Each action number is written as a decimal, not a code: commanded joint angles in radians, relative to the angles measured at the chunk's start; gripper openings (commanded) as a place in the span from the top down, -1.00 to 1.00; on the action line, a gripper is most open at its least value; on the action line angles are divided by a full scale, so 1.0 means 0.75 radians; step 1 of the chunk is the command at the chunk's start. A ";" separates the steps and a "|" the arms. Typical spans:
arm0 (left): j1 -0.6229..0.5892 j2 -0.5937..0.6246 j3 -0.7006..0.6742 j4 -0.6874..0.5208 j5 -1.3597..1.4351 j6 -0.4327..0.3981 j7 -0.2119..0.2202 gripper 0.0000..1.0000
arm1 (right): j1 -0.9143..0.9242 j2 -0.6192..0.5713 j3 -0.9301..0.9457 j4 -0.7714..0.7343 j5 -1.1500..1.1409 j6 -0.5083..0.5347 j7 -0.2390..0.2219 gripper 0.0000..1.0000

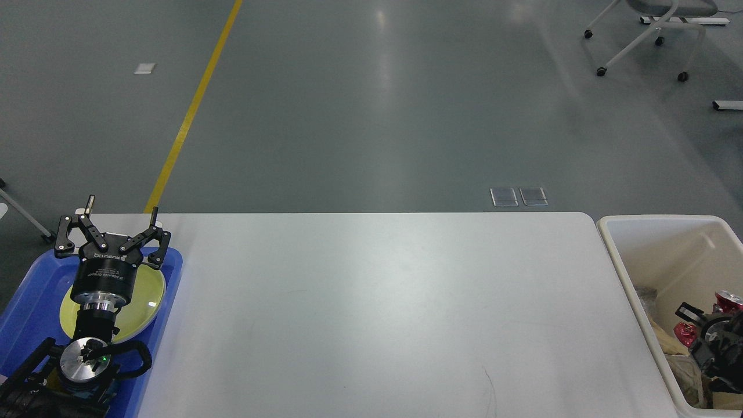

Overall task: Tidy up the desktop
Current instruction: 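Lower the wrapper into the bin and open the right gripper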

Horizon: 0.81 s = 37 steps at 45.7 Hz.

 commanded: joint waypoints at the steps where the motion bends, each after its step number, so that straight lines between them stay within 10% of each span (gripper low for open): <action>1: 0.000 0.000 0.000 0.000 -0.001 0.000 0.000 -0.92 | -0.049 0.013 0.004 -0.004 0.001 -0.051 -0.004 1.00; 9: 0.000 0.000 0.000 0.000 -0.001 0.000 0.000 -0.93 | -0.078 0.015 0.010 -0.006 0.001 -0.123 -0.006 1.00; 13: 0.000 0.000 0.000 0.000 -0.001 0.000 0.000 -0.93 | -0.078 0.013 0.018 -0.008 0.009 -0.204 -0.006 -0.37; 17: 0.000 0.000 0.000 0.000 0.001 0.000 0.000 -0.92 | -0.084 0.015 0.018 -0.004 0.009 -0.305 -0.004 -1.00; 37: 0.000 0.000 0.000 0.000 0.001 0.000 0.000 -0.92 | -0.090 0.019 0.037 0.004 0.017 -0.323 0.011 -1.00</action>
